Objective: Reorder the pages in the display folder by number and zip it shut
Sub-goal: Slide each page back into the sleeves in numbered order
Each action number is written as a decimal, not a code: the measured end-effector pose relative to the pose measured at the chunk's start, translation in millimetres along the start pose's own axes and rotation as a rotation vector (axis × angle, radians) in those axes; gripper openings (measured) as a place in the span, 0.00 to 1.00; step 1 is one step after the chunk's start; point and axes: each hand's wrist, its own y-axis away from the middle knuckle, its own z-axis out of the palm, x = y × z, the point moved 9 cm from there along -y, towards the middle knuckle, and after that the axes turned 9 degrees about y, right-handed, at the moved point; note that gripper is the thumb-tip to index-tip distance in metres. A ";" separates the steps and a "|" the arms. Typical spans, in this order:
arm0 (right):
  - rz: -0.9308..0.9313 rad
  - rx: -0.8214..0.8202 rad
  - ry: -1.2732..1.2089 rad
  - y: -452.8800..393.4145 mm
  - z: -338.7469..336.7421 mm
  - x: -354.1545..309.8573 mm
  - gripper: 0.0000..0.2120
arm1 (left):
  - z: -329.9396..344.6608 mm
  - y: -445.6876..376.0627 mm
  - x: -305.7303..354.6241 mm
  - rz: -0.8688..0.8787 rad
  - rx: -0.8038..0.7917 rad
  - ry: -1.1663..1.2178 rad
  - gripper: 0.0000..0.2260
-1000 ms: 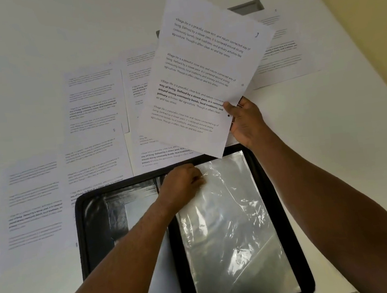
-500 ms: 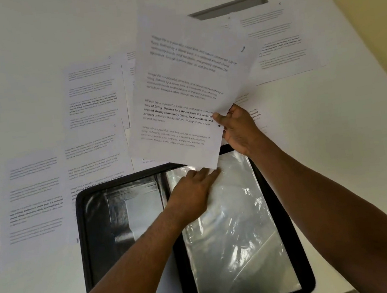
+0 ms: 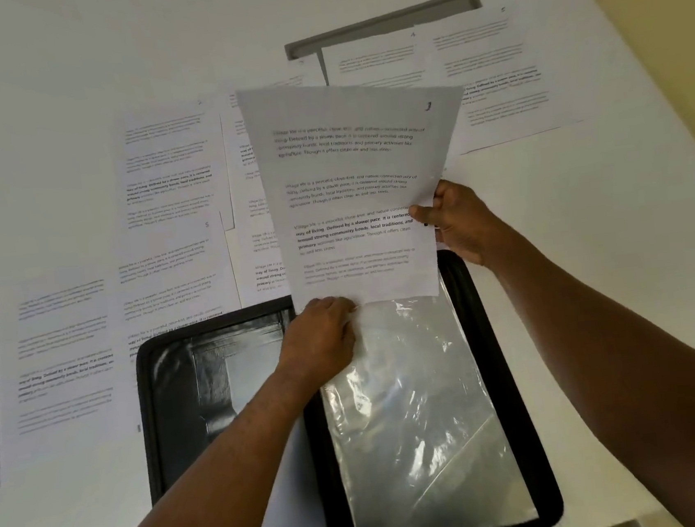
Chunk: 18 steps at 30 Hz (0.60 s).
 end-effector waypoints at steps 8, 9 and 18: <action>0.037 -0.027 0.202 -14.5 -21.4 -4.6 0.20 | -10.7 -7.5 -20.7 -0.038 -0.020 -0.022 0.09; 0.044 -0.031 0.227 -16.9 -22.7 -4.9 0.20 | -13.2 -9.2 -21.9 -0.044 -0.017 -0.011 0.08; 0.163 -0.238 0.543 -34.9 -4.1 -4.3 0.16 | -27.8 -11.4 -37.9 -0.122 -0.056 0.077 0.06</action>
